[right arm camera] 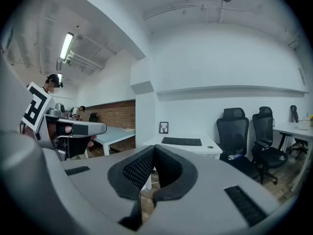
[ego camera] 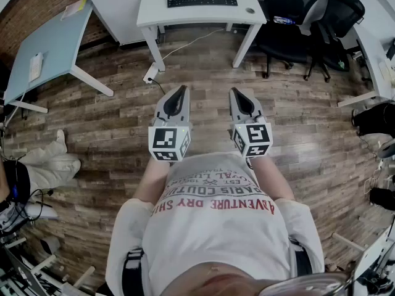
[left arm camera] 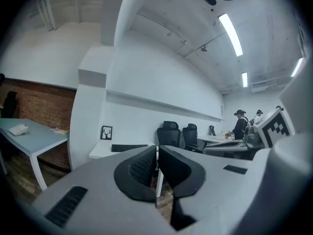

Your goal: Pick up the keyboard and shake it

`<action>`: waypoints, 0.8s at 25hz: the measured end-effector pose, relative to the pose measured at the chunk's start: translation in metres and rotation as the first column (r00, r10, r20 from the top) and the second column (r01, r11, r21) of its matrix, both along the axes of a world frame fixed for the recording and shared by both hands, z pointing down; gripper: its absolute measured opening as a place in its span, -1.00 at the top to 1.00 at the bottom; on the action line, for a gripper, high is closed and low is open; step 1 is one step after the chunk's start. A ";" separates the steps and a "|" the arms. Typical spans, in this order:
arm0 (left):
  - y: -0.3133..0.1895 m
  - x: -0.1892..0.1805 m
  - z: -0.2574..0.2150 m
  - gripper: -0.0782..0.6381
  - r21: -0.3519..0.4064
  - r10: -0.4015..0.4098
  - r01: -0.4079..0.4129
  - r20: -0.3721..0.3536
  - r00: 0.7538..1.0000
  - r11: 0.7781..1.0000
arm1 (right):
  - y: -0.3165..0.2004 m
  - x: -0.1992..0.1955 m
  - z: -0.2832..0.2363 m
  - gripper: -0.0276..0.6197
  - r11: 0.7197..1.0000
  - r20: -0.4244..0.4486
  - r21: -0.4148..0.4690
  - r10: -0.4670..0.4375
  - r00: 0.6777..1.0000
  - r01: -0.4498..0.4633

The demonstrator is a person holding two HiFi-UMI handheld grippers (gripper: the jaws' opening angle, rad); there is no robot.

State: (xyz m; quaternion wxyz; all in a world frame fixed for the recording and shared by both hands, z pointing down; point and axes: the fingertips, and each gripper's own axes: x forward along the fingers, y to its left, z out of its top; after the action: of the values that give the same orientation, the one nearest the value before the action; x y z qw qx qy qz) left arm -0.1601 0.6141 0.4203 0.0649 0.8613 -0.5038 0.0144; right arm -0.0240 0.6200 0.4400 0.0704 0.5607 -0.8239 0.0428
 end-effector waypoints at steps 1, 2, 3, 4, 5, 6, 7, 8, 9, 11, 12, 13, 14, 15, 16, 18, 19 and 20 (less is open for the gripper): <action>0.000 -0.001 0.001 0.69 -0.006 -0.004 0.004 -0.002 1.000 1.000 | 0.000 0.001 0.001 0.84 1.000 0.000 -0.002 0.003 1.000 -0.003; -0.001 -0.001 0.002 0.69 -0.010 -0.007 0.007 -0.005 1.000 1.000 | 0.000 0.001 0.002 0.84 1.000 -0.002 -0.004 0.005 1.000 -0.005; -0.001 -0.002 0.003 0.69 -0.014 -0.010 0.010 -0.008 1.000 1.000 | 0.000 0.001 0.003 0.84 1.000 -0.004 -0.005 0.007 1.000 -0.007; -0.001 -0.002 0.003 0.69 -0.016 -0.012 0.012 -0.010 1.000 1.000 | 0.000 0.002 0.003 0.84 1.000 -0.009 -0.004 0.008 1.000 -0.008; -0.002 -0.002 0.003 0.69 -0.016 -0.013 0.013 -0.013 1.000 1.000 | 0.000 0.002 0.003 0.84 1.000 -0.015 -0.001 0.008 1.000 -0.008; -0.002 -0.002 0.003 0.69 -0.016 -0.013 0.013 -0.014 1.000 1.000 | 0.000 0.001 0.003 0.84 1.000 -0.020 0.002 0.007 1.000 -0.007; -0.003 -0.003 0.003 0.69 -0.015 -0.013 0.013 -0.014 1.000 1.000 | 0.000 0.001 0.003 0.84 1.000 -0.024 0.004 0.006 1.000 -0.006; -0.003 -0.003 0.003 0.69 -0.015 -0.013 0.012 -0.013 1.000 1.000 | 0.000 0.000 0.003 0.84 1.000 -0.026 0.006 0.006 1.000 -0.006; -0.003 -0.003 0.004 0.69 -0.015 -0.012 0.011 -0.013 1.000 1.000 | -0.001 0.000 0.002 0.84 1.000 -0.026 0.007 0.006 1.000 -0.006; -0.004 -0.003 0.005 0.69 -0.019 -0.009 0.008 -0.011 1.000 1.000 | -0.003 0.001 0.002 0.84 1.000 -0.011 0.008 0.010 1.000 -0.010; -0.004 -0.003 0.005 0.69 -0.021 -0.007 0.007 -0.010 1.000 1.000 | -0.005 0.001 0.002 0.84 1.000 0.006 0.005 0.013 1.000 -0.013; -0.005 -0.004 0.006 0.69 -0.025 -0.006 0.006 -0.007 1.000 1.000 | -0.007 0.000 0.003 0.84 1.000 0.027 -0.001 0.014 1.000 -0.014; -0.006 -0.006 0.008 0.69 -0.031 -0.006 0.006 -0.004 1.000 0.999 | -0.008 -0.001 0.004 0.84 1.000 0.045 -0.008 0.016 0.999 -0.016; -0.008 -0.008 0.009 0.69 -0.038 -0.008 0.007 -0.002 1.000 0.999 | -0.010 -0.003 0.005 0.84 1.000 0.054 -0.015 0.018 0.998 -0.017; -0.011 -0.011 0.011 0.69 -0.043 -0.011 0.010 -0.003 1.000 0.999 | -0.012 -0.005 0.007 0.84 1.000 0.053 -0.020 0.019 0.998 -0.018; -0.019 -0.016 0.014 0.69 -0.045 -0.023 0.022 -0.012 1.000 0.999 | -0.017 -0.008 0.012 0.84 1.000 0.037 -0.027 0.016 0.999 -0.015; -0.024 -0.017 0.015 0.69 -0.046 -0.030 0.029 -0.016 0.999 0.999 | -0.020 -0.008 0.014 0.84 0.999 0.028 -0.031 0.013 1.000 -0.012; -0.028 -0.016 0.017 0.69 -0.049 -0.034 0.034 -0.017 0.999 0.998 | -0.022 -0.007 0.018 0.84 0.999 0.021 -0.037 0.011 1.000 -0.010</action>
State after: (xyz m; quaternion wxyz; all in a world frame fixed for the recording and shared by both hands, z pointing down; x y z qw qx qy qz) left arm -0.1761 0.5861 0.4371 0.0907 0.8508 -0.5172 0.0178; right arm -0.0308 0.5976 0.4578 0.0718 0.5630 -0.8208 0.0642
